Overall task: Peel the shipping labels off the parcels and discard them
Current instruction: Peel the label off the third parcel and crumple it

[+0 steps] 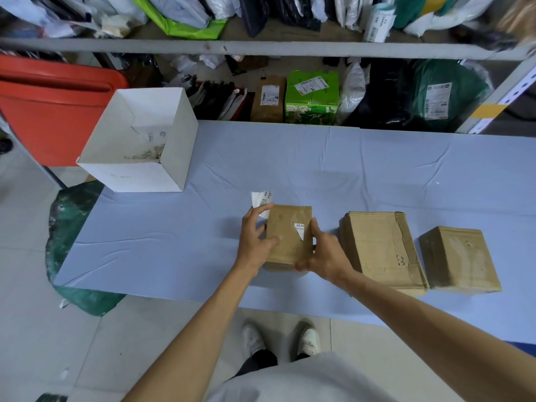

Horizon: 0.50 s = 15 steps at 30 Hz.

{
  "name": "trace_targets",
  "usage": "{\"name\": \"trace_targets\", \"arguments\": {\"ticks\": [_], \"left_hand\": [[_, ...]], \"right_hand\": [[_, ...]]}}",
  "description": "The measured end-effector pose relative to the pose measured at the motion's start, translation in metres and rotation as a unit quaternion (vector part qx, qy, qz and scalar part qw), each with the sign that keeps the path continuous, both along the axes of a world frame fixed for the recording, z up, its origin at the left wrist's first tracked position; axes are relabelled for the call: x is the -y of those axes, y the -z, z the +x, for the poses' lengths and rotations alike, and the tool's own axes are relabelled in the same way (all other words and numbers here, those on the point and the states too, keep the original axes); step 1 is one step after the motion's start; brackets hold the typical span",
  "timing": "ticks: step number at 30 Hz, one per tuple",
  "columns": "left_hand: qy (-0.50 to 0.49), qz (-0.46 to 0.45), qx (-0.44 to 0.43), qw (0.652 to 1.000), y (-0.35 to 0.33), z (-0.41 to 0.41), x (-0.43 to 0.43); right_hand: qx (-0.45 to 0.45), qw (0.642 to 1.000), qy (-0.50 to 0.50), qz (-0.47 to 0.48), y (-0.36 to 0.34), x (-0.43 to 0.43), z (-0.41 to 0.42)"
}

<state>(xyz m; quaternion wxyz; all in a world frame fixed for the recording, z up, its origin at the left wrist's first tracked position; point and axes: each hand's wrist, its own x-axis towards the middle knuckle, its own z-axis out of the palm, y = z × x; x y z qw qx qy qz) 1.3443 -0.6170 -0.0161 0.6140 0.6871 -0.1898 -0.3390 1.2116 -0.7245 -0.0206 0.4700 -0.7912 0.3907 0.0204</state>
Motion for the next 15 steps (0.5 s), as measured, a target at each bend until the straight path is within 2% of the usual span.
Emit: {"name": "trace_targets", "arguments": {"ticks": [3, 9, 15], "left_hand": [[0.035, 0.011, 0.072, 0.997, 0.001, -0.001, 0.0], [0.065, 0.1, 0.167, 0.979, -0.003, -0.007, 0.005], [0.084, 0.121, 0.149, 0.978, -0.002, -0.012, 0.007]], "right_hand": [[0.029, 0.999, 0.014, 0.0, 0.002, -0.004, 0.0], [0.042, 0.999, 0.009, -0.025, 0.0, -0.006, 0.001], [0.044, 0.998, 0.012, -0.036, 0.002, -0.006, -0.002]]}}
